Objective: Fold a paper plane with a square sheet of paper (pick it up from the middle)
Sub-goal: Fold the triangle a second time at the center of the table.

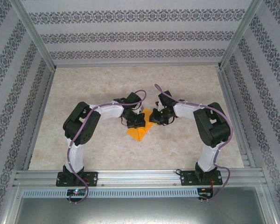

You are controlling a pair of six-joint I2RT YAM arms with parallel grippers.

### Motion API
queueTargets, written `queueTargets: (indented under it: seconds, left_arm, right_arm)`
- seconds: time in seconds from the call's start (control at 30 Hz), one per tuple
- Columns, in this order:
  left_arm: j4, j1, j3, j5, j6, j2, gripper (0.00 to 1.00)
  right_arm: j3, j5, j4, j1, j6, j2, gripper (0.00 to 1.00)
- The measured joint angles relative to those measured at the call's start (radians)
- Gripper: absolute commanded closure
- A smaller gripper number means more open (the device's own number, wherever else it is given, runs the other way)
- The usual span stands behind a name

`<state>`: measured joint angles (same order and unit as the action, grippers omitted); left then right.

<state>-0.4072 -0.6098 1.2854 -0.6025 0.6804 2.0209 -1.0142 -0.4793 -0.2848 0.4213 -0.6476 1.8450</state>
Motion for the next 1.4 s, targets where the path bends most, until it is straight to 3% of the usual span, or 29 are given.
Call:
queueTargets:
  seconds: [0.27, 0.67, 0.83, 1.4]
  left_arm:
    - [0.0, 0.0, 0.0, -0.005, 0.0, 0.004, 0.93]
    - [0.032, 0.0, 0.0, -0.045, 0.001, 0.01, 0.64]
    - [0.05, 0.0, -0.005, -0.059, 0.001, 0.006, 0.59]
    - [0.181, -0.001, -0.105, -0.044, 0.019, -0.042, 0.69]
  right_arm:
    - [0.0, 0.0, 0.0, 0.0, 0.0, 0.0, 0.85]
    - [0.0, 0.0, 0.0, 0.0, 0.0, 0.0, 0.86]
    - [0.0, 0.0, 0.0, 0.0, 0.0, 0.0, 0.86]
    - [0.01, -0.004, 0.009, -0.007, -0.001, -0.006, 0.87]
